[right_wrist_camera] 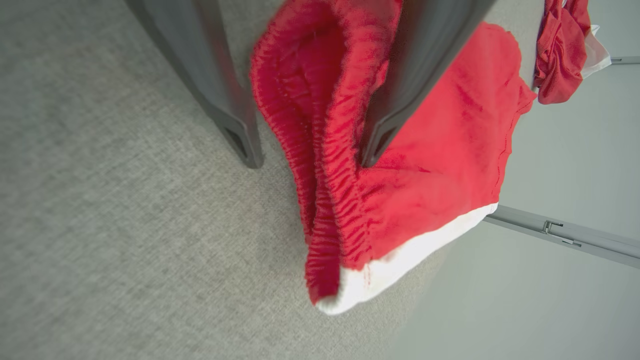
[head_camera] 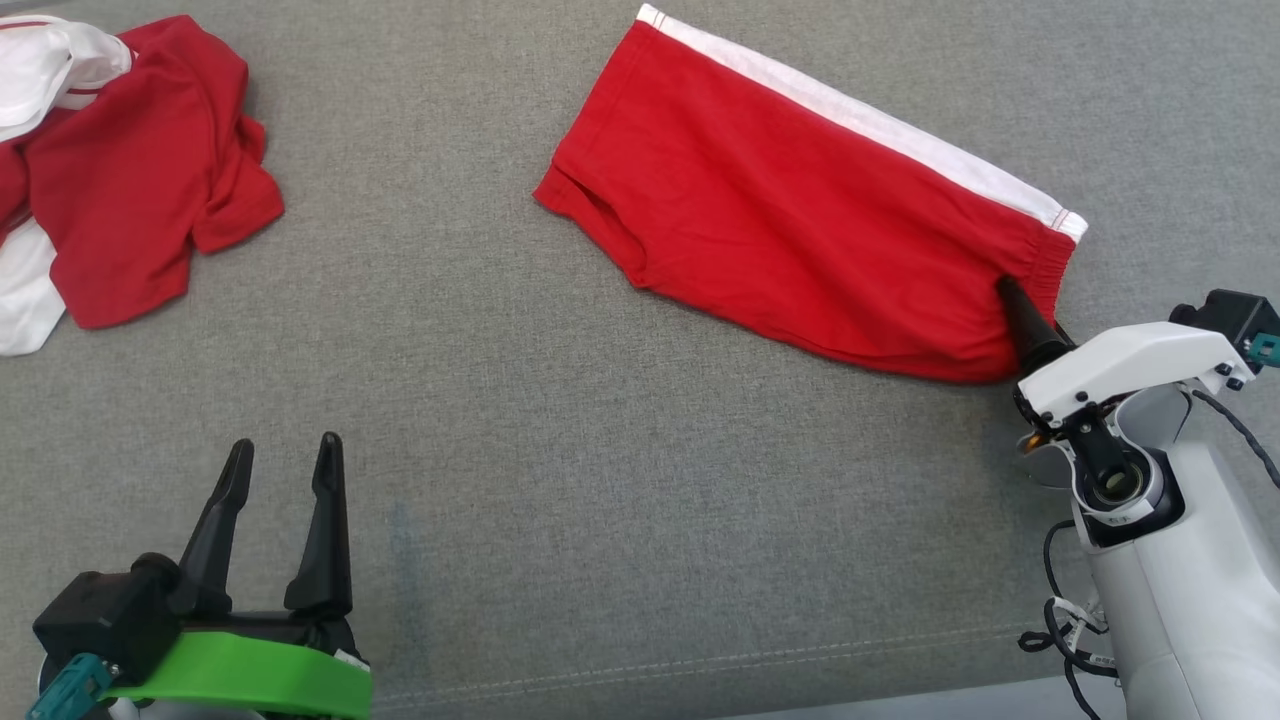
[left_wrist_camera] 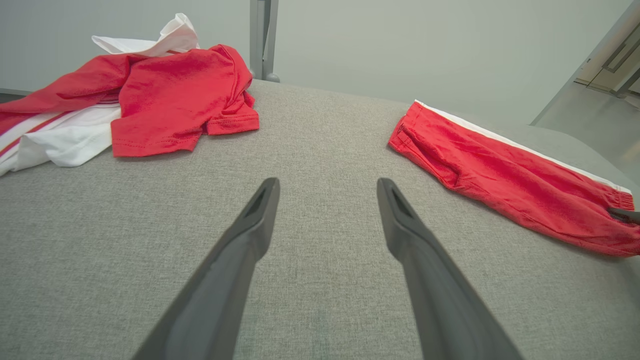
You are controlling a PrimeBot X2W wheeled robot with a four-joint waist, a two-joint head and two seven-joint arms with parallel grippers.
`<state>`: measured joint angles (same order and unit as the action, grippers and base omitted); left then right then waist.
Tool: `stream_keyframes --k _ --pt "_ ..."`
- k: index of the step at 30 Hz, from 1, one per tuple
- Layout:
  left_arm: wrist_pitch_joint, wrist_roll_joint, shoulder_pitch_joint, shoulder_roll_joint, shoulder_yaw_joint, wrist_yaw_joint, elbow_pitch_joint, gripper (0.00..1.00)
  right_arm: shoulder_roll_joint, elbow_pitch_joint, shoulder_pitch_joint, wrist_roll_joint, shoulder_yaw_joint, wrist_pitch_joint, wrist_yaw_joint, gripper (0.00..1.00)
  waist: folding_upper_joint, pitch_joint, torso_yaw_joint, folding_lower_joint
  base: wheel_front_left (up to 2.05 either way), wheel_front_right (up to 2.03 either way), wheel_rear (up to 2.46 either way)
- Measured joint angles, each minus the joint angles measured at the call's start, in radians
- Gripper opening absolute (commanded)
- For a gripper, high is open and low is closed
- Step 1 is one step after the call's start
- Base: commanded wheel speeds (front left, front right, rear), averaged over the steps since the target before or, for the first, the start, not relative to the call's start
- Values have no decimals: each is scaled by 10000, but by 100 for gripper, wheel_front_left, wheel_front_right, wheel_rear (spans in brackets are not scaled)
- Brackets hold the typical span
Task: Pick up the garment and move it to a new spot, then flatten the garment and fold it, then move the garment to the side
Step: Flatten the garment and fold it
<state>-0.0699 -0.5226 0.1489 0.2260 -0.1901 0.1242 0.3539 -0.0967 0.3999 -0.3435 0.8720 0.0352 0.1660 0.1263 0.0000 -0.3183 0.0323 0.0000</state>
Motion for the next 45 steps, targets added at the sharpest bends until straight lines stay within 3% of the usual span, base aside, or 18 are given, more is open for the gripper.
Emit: stream_keyframes --k 10,11,12,14,27,45 --pt "-2 0 -117 -196 -111 -4 -105 100 44 38 -243 146 111 343 0 99 0 1 193 0 0 0 0" --pt "-2 0 -125 -199 -128 -4 -136 100 44 65 -243 215 50 343 -2 57 0 8 217 0 0 0 0" --pt "-2 0 -124 -211 -119 -4 -140 100 38 88 -244 240 36 347 -2 29 0 18 241 0 0 0 0" --pt "-13 0 -124 -213 -102 -4 -140 100 42 153 -244 253 -6 349 0 0 0 37 268 0 0 0 0" --pt "-25 0 -119 -221 88 -4 -155 100 102 207 -244 330 -117 372 -4 0 0 201 37 0 0 0 0" --pt "92 0 -54 -203 222 -4 242 100 -1333 -502 -166 629 -1340 656 -2 0 0 231 -537 0 0 0 0"
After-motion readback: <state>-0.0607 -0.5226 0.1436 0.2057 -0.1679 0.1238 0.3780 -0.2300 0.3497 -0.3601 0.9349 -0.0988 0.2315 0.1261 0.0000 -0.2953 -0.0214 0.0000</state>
